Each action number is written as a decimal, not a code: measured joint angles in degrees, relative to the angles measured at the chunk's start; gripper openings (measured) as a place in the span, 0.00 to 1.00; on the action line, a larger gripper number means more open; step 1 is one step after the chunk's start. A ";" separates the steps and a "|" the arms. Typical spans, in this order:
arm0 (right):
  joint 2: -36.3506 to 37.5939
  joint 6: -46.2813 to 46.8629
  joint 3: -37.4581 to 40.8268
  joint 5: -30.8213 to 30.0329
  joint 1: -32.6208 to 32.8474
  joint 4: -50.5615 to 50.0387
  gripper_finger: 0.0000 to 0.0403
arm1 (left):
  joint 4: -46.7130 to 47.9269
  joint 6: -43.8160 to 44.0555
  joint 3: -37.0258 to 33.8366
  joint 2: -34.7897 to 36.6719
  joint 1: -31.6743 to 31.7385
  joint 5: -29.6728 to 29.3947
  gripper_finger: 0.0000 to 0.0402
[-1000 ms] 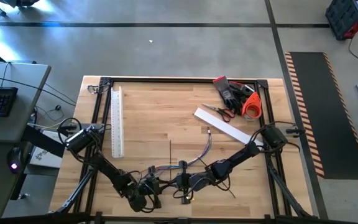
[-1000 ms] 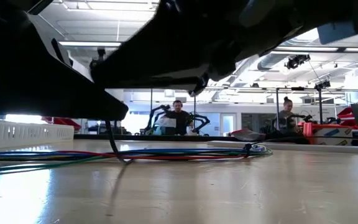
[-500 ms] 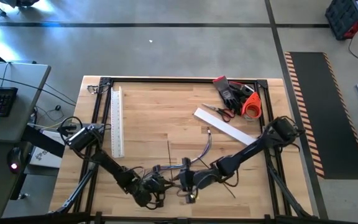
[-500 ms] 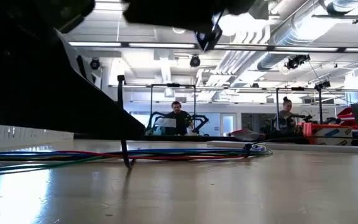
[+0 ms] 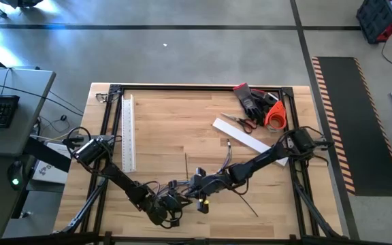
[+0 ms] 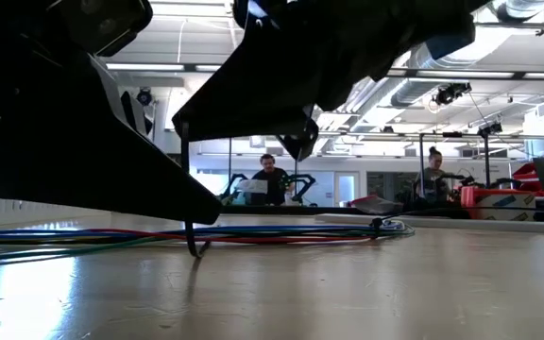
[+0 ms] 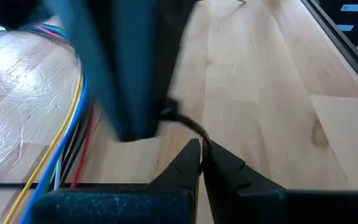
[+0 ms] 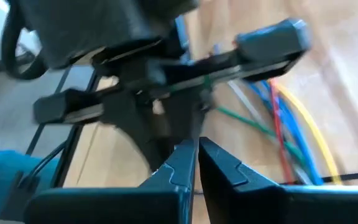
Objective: Ziptie cables
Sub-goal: Wrap the zip tie on the cable
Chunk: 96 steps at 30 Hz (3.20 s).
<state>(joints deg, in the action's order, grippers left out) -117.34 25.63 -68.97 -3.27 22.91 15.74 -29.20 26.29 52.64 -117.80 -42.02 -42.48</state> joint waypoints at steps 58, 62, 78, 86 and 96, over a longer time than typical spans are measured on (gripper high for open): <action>-2.03 -7.61 0.00 -11.42 4.97 3.79 0.02 | -0.15 3.30 0.00 0.04 -0.02 0.10 0.00; -2.03 -9.50 0.00 -14.59 6.23 3.79 0.00 | -3.07 -0.28 0.00 0.04 -0.85 -2.48 0.01; -2.03 -11.61 0.09 -19.31 9.03 2.39 0.00 | -4.61 -1.98 -0.03 0.09 -2.80 -10.01 0.01; 2.49 -4.82 0.17 -23.87 7.37 -13.90 0.04 | -4.49 -0.42 -0.07 0.11 -1.72 -4.75 0.00; 1.60 3.83 3.53 -15.10 -9.31 -12.38 0.33 | -3.40 2.41 -0.07 -0.27 0.07 -1.35 0.00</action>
<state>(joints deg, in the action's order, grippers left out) -115.74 29.46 -65.44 -18.37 13.60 3.36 -32.60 28.70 52.58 -118.07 -41.95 -43.83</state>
